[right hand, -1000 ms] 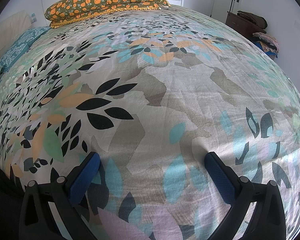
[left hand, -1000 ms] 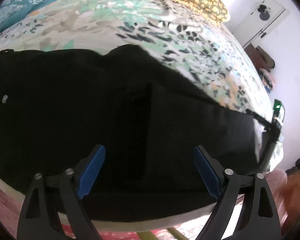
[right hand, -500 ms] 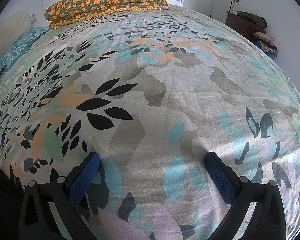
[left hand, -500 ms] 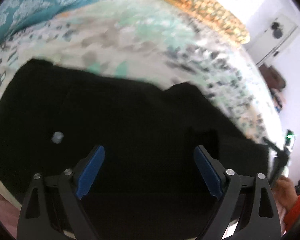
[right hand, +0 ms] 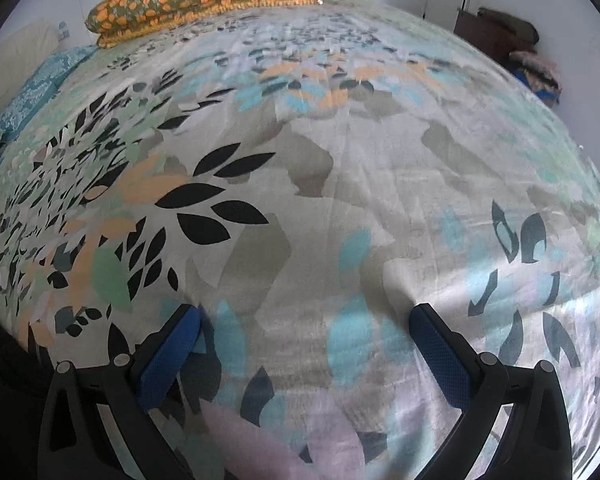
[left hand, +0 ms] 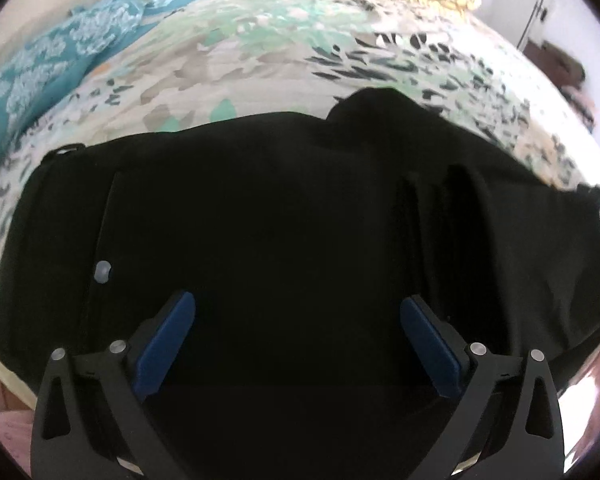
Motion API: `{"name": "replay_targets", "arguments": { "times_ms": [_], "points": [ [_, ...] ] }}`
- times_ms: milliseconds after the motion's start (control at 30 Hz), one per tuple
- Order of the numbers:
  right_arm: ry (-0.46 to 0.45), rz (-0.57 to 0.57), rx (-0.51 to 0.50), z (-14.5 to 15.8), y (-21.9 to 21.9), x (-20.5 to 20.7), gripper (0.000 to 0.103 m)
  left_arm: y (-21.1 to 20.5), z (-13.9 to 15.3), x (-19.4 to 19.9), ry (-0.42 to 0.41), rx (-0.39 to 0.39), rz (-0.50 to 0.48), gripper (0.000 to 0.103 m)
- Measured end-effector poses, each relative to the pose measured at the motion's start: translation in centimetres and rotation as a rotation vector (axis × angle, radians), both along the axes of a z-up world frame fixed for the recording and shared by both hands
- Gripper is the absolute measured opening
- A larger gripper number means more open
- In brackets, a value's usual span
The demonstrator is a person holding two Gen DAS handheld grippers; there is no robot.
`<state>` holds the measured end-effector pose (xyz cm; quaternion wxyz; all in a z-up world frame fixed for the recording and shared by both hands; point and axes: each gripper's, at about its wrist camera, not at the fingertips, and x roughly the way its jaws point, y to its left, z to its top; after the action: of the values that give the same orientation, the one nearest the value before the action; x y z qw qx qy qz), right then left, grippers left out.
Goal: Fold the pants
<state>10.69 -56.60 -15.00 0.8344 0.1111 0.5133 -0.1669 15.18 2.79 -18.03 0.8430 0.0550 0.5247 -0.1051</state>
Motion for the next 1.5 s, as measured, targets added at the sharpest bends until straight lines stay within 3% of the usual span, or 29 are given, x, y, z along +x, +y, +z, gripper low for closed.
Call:
{"name": "replay_targets", "arguments": {
  "times_ms": [133, 267, 433, 600, 667, 800, 900, 1067, 1167, 1267, 1367, 1400, 1467, 1500],
  "points": [
    [0.01, -0.031, 0.053, 0.4, -0.6, 0.0, 0.103, 0.6, 0.1, 0.3, 0.012, -0.044, 0.008, 0.102],
    [0.062, -0.078, 0.001, 1.9, -0.4, -1.4, 0.103, 0.8, 0.2, 0.4, 0.014, -0.068, 0.015, 0.102],
    [-0.148, -0.111, 0.051, 7.2, 1.7, -6.9, 0.103, 1.7, 1.7, 0.7, 0.001, -0.113, 0.062, 0.101],
    [-0.292, -0.051, 0.112, 10.7, 6.6, -12.3, 0.103, 8.8, 6.9, 2.2, -0.121, -0.35, 0.227, 0.101],
    [-0.312, -0.002, 0.097, 11.3, 9.1, -13.6, 0.103, 12.1, 7.2, 4.1, -0.091, -0.387, 0.275, 0.101],
    [-0.287, 0.124, 0.113, 11.8, 13.4, -13.6, 0.103, 17.9, 6.2, 7.1, 0.004, -0.339, 0.35, 0.101],
    [-0.302, 0.17, 0.11, 12.1, 15.1, -13.5, 0.103, 20.7, 4.1, 8.0, 0.122, -0.392, 0.353, 0.1],
    [-0.304, 0.177, 0.14, 11.6, 15.8, -13.2, 0.103, 20.3, 1.4, 7.6, 0.219, -0.361, 0.286, 0.1],
    [-0.303, 0.158, 0.147, 11.4, 15.3, -13.6, 0.103, 18.8, 0.1, 7.4, 0.272, -0.423, 0.224, 0.1],
    [-0.303, 0.138, 0.168, 11.2, 14.5, -14.0, 0.103, 17.6, -0.3, 7.3, 0.274, -0.389, 0.196, 0.1],
    [-0.317, 0.117, 0.189, 11.2, 13.9, -14.4, 0.103, 18.5, 0.0, 7.4, 0.281, -0.484, 0.234, 0.1],
    [-0.325, 0.109, 0.197, 11.3, 13.6, -14.5, 0.103, 19.0, 0.1, 7.3, 0.284, -0.533, 0.26, 0.098],
    [-0.341, 0.096, 0.213, 11.4, 13.2, -14.7, 0.103, 19.7, 0.3, 7.2, 0.283, -0.567, 0.3, 0.085],
    [-0.345, 0.092, 0.219, 11.4, 13.1, -14.7, 0.103, 20.0, 0.5, 7.1, 0.283, -0.561, 0.329, 0.064]
  ]
}}
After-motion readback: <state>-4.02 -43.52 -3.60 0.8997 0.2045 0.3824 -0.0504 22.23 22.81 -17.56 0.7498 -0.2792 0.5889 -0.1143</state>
